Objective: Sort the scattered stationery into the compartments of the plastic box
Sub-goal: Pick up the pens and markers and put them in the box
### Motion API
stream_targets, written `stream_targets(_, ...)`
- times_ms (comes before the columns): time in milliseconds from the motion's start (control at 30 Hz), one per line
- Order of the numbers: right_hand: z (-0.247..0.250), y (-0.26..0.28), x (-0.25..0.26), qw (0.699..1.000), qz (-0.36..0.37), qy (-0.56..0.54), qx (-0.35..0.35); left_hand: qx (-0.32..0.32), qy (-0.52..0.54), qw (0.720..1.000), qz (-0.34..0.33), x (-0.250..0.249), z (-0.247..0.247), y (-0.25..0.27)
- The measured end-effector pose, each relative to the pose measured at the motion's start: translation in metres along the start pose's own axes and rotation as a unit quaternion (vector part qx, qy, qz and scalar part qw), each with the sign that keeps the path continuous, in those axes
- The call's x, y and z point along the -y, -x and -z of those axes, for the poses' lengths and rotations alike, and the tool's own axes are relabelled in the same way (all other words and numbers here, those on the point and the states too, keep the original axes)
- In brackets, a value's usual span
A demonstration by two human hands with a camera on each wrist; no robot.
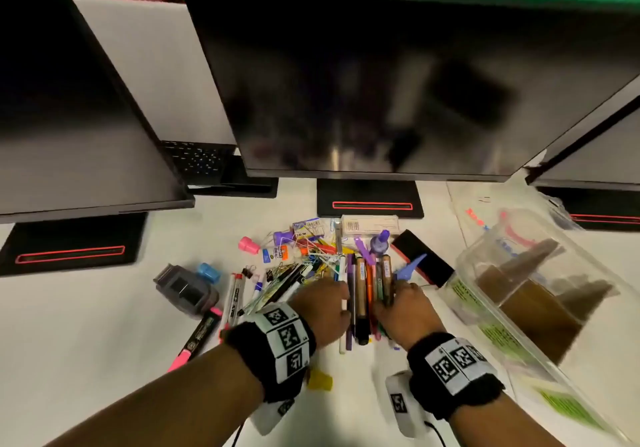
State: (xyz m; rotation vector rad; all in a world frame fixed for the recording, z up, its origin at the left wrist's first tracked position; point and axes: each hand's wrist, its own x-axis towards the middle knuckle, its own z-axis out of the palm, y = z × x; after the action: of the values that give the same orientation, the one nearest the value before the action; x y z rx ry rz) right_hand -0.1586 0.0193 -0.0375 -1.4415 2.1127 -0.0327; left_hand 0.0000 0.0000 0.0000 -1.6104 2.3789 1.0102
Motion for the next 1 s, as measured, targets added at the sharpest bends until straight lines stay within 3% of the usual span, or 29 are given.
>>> stream_targets(133, -0.008, -0.008, -0.001, 0.999, -0.004, -0.043, 0.016, -0.036, -0.004, 0.998, 0.044, -0.011, -0.011, -0.036)
stream_targets(333, -0.013, -0.012, -0.015, 0.998, 0.029, -0.062, 0.013, -0.032, -0.048, 0.993, 0.102, -0.009, -0.032, -0.069)
stream_targets(500, -0.009, -0.01, -0.02, 0.995, 0.06, -0.081, 0.019, -0.054, -0.076, 0.99, 0.107, -0.013, -0.04, -0.079)
stream_targets(700, -0.021, -0.013, -0.029, 0.997, 0.067, -0.04, 0.002, -0.109, -0.179, 0.976, 0.055, -0.009, -0.06, -0.08)
stream_targets(800, -0.015, -0.015, -0.03, 0.998, 0.067, -0.014, 0.008, -0.115, -0.181, 0.976, 0.038, -0.011, -0.058, -0.075)
stream_targets(933, -0.008, -0.001, -0.033, 0.996, 0.092, 0.007, -0.016, -0.128, -0.191, 0.972, 0.051, -0.012, -0.058, -0.066)
stream_targets(1000, -0.004, 0.008, -0.035, 0.995, 0.087, -0.032, -0.022, -0.141, -0.208, 0.966, 0.062, -0.013, -0.058, -0.06)
